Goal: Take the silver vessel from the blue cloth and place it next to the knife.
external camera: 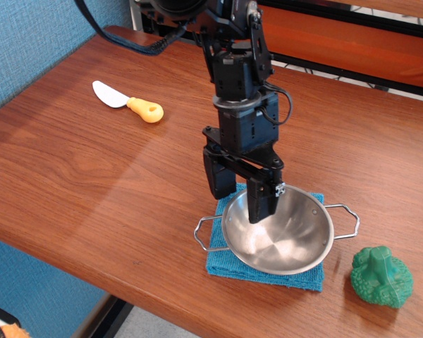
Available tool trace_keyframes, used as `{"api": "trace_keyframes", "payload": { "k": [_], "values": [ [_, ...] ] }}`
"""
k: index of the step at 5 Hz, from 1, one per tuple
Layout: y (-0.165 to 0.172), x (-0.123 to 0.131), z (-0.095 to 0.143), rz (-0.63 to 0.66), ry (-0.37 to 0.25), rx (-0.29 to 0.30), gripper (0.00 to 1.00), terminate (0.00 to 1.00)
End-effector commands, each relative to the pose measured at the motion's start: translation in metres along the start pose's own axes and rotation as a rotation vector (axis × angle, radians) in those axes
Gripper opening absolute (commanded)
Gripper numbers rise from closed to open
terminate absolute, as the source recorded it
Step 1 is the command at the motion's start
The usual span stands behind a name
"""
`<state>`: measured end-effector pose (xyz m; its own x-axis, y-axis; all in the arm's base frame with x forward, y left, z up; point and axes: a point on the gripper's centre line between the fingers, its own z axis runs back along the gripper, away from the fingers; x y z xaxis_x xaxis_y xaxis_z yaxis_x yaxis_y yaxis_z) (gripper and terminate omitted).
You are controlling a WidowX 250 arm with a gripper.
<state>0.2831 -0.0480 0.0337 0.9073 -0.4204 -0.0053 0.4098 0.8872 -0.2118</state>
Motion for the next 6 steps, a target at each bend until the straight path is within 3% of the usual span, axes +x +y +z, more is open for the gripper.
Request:
{"api": "trace_keyframes", "payload": {
  "k": [1, 2, 3, 6],
  "values": [
    [-0.004, 0.005, 0.003, -0.017, -0.007, 0.024, 1.00, 0.00],
    [-0.004, 0.007, -0.003, -0.016, 0.015, 0.019, 1.00, 0.00],
    [-0.002, 0.007, -0.005, -0.005, 0.021, 0.021, 0.00, 0.00],
    [0.003, 0.000, 0.038, 0.014, -0.074, -0.037, 0.00, 0.00]
  ]
}}
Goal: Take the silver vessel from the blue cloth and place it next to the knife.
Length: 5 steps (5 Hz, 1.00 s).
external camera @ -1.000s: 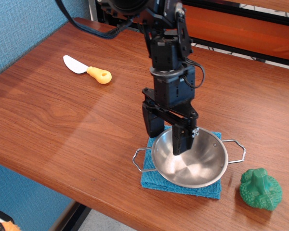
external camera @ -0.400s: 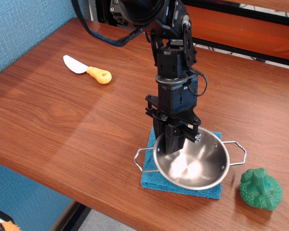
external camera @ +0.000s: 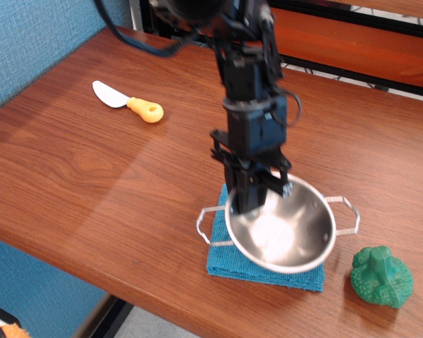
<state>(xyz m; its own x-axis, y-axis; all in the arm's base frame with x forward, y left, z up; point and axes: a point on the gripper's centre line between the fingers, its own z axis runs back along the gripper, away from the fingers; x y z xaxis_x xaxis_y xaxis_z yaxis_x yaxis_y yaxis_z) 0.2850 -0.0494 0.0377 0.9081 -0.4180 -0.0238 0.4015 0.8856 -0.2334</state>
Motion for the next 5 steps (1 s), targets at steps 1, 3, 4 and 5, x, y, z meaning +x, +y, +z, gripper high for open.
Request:
{"api": "trace_keyframes", "payload": {
  "k": [1, 3, 4, 5],
  "values": [
    [0.004, 0.003, 0.047, 0.007, -0.120, -0.050, 0.00, 0.00],
    [0.048, 0.002, 0.054, 0.179, -0.141, -0.019, 0.00, 0.00],
    [0.073, 0.021, 0.051, 0.228, -0.126, 0.010, 0.00, 0.00],
    [0.103, 0.034, 0.045, 0.271, -0.113, 0.023, 0.00, 0.00]
  ]
}}
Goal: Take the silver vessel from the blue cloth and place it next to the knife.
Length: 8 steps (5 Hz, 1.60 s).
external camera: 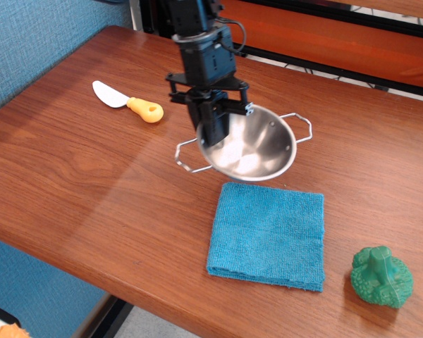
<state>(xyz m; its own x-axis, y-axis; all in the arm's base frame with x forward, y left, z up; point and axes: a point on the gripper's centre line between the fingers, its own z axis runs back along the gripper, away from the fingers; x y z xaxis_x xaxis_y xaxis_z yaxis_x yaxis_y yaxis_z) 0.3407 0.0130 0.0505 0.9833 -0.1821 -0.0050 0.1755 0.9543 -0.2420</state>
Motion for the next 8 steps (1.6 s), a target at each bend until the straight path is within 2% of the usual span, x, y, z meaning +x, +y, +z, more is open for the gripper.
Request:
{"api": "trace_keyframes", "payload": {
  "k": [1, 3, 4, 5, 8],
  "values": [
    [0.038, 0.027, 0.005, 0.054, -0.044, 0.031, 0.00, 0.00],
    [0.044, 0.038, -0.007, 0.079, -0.036, 0.105, 0.00, 0.00],
    [0.046, 0.038, -0.005, 0.076, -0.020, 0.180, 1.00, 0.00],
    [0.046, 0.037, 0.001, 0.092, -0.015, 0.248, 1.00, 0.00],
    [0.039, 0.031, 0.028, 0.114, -0.035, 0.301, 1.00, 0.00]
  ]
}}
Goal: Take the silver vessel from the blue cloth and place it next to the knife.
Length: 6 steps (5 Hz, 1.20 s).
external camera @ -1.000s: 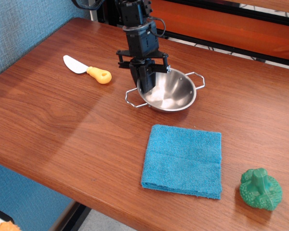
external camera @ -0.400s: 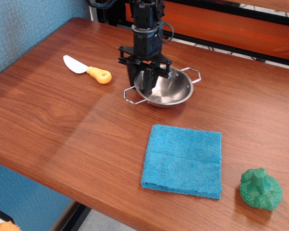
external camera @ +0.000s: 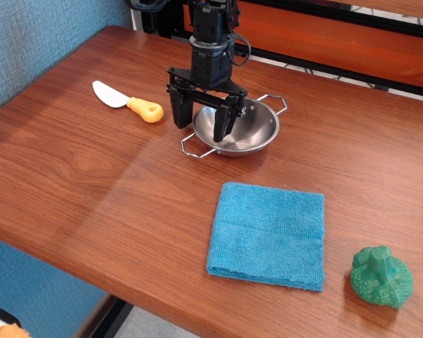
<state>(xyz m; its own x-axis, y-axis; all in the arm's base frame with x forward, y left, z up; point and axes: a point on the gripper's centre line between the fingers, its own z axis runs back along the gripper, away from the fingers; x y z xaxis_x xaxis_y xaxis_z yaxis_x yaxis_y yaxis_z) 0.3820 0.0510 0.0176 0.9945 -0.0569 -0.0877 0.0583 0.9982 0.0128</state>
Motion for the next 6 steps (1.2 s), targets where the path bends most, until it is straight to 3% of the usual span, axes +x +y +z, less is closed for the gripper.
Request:
{"api": "trace_keyframes", "payload": {
  "k": [1, 2, 3, 4, 6],
  "values": [
    [0.003, -0.014, 0.064, 0.012, -0.123, 0.076, 1.00, 0.00],
    [0.013, -0.027, 0.073, 0.001, -0.139, 0.103, 1.00, 0.00],
    [0.037, -0.054, 0.074, 0.091, -0.092, 0.190, 1.00, 0.00],
    [0.053, -0.080, 0.068, 0.140, -0.073, 0.221, 1.00, 0.00],
    [0.067, -0.130, 0.061, 0.193, -0.074, 0.196, 1.00, 0.00]
  ]
}}
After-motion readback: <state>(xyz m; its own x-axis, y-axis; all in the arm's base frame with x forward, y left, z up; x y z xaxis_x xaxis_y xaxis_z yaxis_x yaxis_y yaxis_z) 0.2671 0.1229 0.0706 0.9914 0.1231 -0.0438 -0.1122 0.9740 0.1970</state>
